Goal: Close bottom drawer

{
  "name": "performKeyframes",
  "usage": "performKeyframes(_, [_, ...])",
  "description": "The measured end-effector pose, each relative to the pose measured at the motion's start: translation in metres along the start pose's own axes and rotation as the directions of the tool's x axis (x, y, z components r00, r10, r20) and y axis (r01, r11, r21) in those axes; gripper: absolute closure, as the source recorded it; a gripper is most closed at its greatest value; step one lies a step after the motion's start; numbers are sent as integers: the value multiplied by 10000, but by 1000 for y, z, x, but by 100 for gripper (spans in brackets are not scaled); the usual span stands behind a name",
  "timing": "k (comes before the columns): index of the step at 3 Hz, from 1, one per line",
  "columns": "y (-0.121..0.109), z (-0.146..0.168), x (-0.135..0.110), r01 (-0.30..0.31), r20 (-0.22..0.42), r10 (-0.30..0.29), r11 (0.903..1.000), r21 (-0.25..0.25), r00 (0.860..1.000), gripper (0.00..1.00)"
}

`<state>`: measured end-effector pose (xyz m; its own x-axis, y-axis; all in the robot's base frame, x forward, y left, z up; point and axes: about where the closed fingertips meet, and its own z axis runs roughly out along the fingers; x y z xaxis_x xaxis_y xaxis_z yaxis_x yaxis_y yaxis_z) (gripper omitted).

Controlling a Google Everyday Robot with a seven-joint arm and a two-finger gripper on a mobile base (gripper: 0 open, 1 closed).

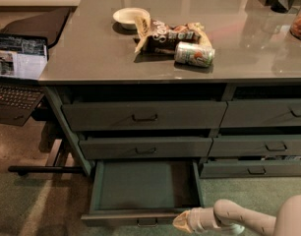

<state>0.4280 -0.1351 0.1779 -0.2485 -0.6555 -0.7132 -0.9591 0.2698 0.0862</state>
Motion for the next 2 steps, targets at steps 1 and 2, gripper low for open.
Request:
performKeyframes(1, [-20, 6, -19, 428, -29, -428, 9989, 175, 9991, 11])
performKeyframes(2, [-22, 8, -23, 521, -26, -521, 9984, 197, 9986, 0])
